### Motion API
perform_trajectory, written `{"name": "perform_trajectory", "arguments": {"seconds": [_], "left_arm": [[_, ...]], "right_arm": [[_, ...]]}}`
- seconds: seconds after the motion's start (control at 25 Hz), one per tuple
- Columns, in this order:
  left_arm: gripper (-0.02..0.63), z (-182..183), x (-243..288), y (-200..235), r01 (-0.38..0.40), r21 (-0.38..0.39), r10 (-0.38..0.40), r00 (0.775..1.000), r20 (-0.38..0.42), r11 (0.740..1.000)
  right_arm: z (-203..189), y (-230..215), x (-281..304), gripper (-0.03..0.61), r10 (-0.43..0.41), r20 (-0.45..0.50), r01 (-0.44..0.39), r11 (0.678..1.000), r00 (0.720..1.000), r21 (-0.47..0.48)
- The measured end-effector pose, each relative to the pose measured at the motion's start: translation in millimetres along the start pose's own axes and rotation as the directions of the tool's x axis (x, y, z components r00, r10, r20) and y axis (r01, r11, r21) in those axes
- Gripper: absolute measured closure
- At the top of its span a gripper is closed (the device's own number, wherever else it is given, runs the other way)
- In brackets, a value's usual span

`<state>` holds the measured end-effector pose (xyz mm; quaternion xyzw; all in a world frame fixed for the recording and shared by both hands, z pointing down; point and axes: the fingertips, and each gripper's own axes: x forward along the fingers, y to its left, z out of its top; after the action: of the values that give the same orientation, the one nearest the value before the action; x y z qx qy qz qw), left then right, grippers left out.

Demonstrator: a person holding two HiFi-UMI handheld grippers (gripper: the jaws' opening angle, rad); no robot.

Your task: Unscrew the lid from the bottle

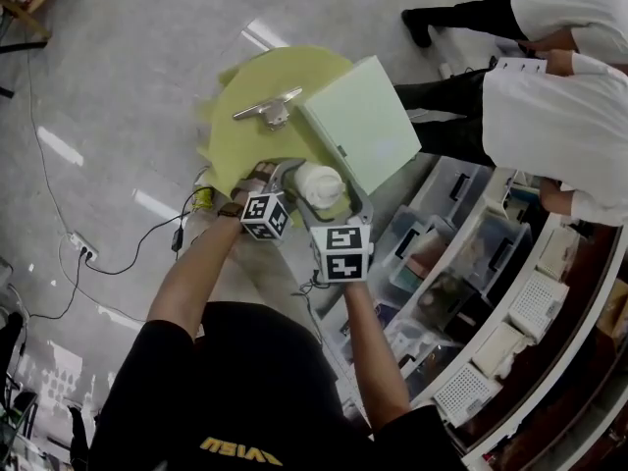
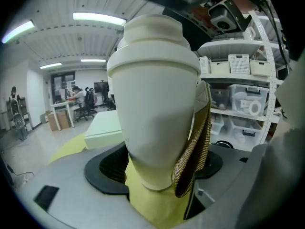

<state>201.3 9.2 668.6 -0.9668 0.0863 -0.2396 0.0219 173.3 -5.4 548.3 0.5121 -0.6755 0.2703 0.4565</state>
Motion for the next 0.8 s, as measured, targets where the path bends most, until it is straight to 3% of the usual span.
{"name": "perform_trajectory", "arguments": {"seconds": [0.08, 0.44, 0.8], "left_arm": [[0.239, -0.2, -0.2, -1.0, 0.003, -0.002, -0.003, 1.0, 0.0, 1.0], [0.239, 1.2, 1.1, -2.1, 0.014, -0.004, -0.014, 1.0, 0.0, 1.0], [0.239, -0.5, 0.9, -2.4, 0.025, -0.01, -0.025, 1.0, -0.002, 1.0]], "right_arm": [[-3.9, -1.7, 3.1, 0.195, 0.013, -0.025, -0.012, 1.0, 1.0, 0.006], [-9.6, -4.6, 0.8, 0.206, 0.057, -0.063, -0.059, 0.998, 0.996, -0.023], [-8.9, 2.5, 2.8, 0.215, 0.095, -0.116, -0.116, 0.975, 0.989, -0.191]]}}
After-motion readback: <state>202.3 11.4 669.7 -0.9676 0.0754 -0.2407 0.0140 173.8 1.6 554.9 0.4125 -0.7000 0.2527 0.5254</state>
